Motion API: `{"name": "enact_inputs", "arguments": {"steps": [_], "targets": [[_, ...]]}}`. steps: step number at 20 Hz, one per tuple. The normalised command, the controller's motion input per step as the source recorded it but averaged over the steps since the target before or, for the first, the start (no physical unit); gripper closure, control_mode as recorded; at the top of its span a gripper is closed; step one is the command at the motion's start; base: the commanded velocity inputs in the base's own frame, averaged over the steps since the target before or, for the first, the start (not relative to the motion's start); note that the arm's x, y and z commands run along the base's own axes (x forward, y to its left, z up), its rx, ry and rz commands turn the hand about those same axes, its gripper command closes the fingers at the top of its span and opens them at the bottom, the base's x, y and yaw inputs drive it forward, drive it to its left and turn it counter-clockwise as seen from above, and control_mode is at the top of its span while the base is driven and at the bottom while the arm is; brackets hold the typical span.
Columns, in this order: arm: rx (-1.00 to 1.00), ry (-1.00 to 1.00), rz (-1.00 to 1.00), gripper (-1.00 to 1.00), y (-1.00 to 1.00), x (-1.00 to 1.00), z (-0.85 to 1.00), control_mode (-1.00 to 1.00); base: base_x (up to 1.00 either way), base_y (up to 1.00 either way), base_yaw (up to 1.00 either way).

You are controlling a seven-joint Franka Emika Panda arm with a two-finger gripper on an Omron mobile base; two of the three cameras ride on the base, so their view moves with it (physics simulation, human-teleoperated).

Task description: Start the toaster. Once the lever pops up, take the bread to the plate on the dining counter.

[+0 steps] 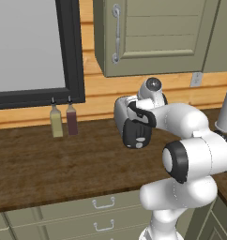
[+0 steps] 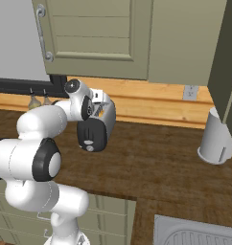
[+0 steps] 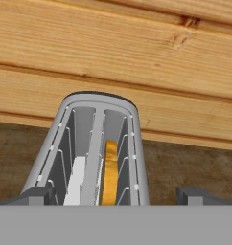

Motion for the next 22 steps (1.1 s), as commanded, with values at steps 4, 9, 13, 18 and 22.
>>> {"name": "enact_inputs", "arguments": {"steps": [4, 9, 13, 18, 22], "targets": [[0.0, 0.0, 0.0, -1.0, 0.0, 0.0, 0.0, -1.0, 0.0, 0.0, 0.0], [0.0, 0.0, 0.0, -1.0, 0.0, 0.0, 0.0, -1.0, 0.0, 0.0, 0.0], [0.0, 0.0, 0.0, -1.0, 0.0, 0.0, 0.0, -1.0, 0.0, 0.0, 0.0], [0.0, 0.0, 0.0, -1.0, 0.0, 0.0, 0.0, -1.0, 0.0, 0.0, 0.0], [0.0, 0.0, 0.0, -1.0, 0.0, 0.0, 0.0, -1.0, 0.0, 0.0, 0.0]]}}
